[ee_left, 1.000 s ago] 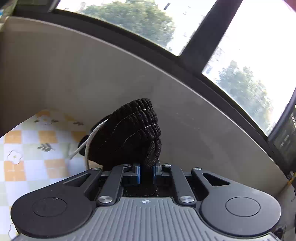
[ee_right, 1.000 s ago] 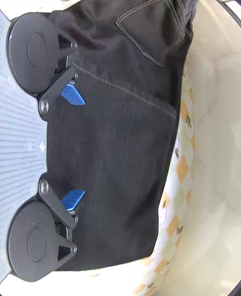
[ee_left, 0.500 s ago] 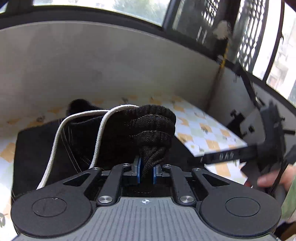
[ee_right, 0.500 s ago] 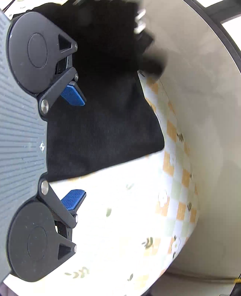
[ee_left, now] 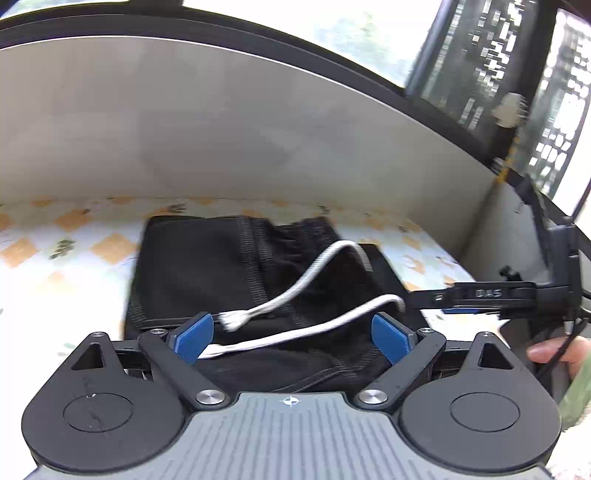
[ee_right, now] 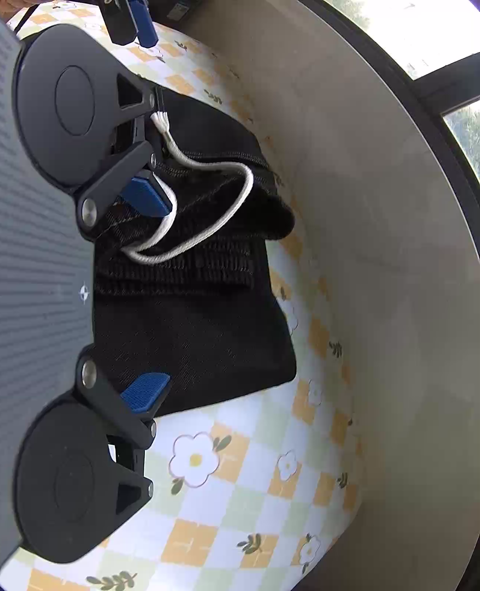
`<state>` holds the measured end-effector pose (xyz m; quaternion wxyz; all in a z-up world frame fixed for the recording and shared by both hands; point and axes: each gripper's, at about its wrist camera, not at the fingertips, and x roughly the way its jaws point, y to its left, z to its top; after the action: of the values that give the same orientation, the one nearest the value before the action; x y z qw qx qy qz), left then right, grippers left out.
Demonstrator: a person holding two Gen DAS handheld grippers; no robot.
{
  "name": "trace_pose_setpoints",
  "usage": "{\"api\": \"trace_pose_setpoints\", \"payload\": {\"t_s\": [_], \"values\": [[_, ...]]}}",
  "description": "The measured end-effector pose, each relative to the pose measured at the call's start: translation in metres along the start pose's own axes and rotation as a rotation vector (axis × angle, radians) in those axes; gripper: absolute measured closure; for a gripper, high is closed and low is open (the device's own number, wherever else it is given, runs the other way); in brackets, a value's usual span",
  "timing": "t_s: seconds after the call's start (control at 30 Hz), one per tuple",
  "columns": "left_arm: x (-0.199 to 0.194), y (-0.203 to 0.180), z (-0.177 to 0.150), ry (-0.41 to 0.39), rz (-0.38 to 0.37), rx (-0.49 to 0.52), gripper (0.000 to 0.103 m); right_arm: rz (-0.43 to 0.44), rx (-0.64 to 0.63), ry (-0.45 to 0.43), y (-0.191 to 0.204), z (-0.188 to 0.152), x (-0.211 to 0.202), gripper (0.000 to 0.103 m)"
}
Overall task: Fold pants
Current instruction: 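Fold the waistband over the pants with the left gripper and release, then move the open right gripper to the waistband end of the folded bundle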
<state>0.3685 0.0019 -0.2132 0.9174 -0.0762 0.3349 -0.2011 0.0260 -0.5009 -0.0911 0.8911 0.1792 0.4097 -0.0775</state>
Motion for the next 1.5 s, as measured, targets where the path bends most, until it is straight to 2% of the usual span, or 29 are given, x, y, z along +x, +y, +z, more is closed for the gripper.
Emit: {"api": "trace_pose_setpoints", "payload": {"t_s": [0.1,0.2,0.37,0.5,0.63,0.8,0.87,1.07,1.17,1.27,1.33,1.5], "values": [[-0.011,0.027,-0.011,0.032,0.176,-0.078,0.004,0.019,-0.051,0.029,0.017,0.004,0.015,0.009],[-0.014,0.044,-0.019,0.091,0.268,-0.072,0.004,0.013,-0.117,0.084,0.03,0.006,0.036,0.009],[-0.017,0.043,-0.033,0.129,0.311,-0.012,0.0,-0.02,-0.21,0.168,0.045,-0.002,0.057,0.007],[0.0,0.041,-0.04,0.18,0.353,0.049,0.0,-0.039,-0.152,0.191,0.034,-0.002,0.07,0.007],[0.008,0.045,-0.046,0.182,0.408,0.079,0.0,-0.055,-0.119,0.184,0.028,0.006,0.079,0.007],[0.021,0.052,-0.048,0.217,0.454,0.079,0.0,-0.091,-0.178,0.13,0.037,0.021,0.086,0.008],[0.025,0.057,-0.048,0.232,0.46,0.067,0.0,-0.098,-0.16,0.097,0.033,0.027,0.081,0.008],[0.024,0.07,-0.053,0.232,0.427,-0.017,0.0,0.002,0.028,0.026,-0.004,0.029,0.06,0.008],[0.024,0.074,-0.053,0.234,0.42,-0.021,0.0,-0.091,0.143,-0.028,-0.025,0.025,0.049,0.009],[0.023,0.077,-0.055,0.233,0.413,-0.043,0.0,-0.125,0.23,-0.004,-0.048,0.026,0.049,0.01],[0.021,0.077,-0.058,0.218,0.414,-0.057,0.0,-0.163,0.214,0.003,-0.052,0.028,0.048,0.012],[0.017,0.073,-0.061,0.193,0.427,-0.055,0.0,-0.139,0.079,0.023,-0.035,0.035,0.05,0.013]]}}
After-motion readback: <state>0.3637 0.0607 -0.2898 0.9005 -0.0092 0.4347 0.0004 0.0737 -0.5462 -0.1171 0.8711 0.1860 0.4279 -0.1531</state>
